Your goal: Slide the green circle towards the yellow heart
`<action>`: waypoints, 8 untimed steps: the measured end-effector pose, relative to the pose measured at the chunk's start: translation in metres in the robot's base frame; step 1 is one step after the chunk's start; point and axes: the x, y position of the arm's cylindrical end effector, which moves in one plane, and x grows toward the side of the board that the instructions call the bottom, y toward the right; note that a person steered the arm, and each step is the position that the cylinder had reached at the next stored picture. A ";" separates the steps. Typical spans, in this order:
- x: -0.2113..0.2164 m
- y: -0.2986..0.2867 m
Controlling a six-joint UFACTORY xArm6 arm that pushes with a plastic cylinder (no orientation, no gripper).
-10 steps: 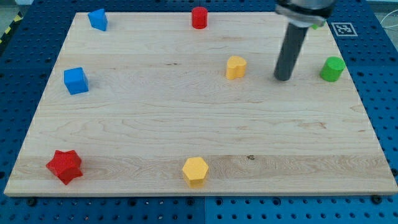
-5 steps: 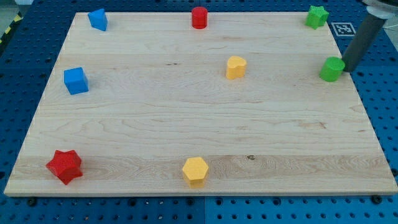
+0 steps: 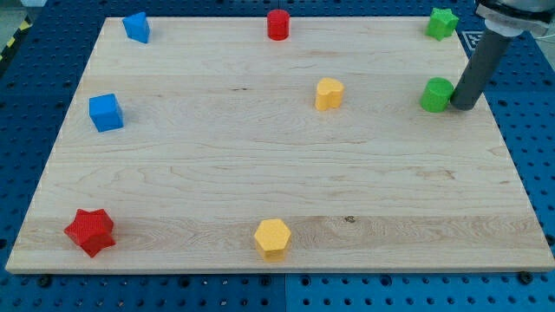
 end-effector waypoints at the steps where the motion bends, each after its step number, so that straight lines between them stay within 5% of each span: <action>1: -0.016 -0.003; 4: 0.019 -0.022; 8: -0.007 -0.064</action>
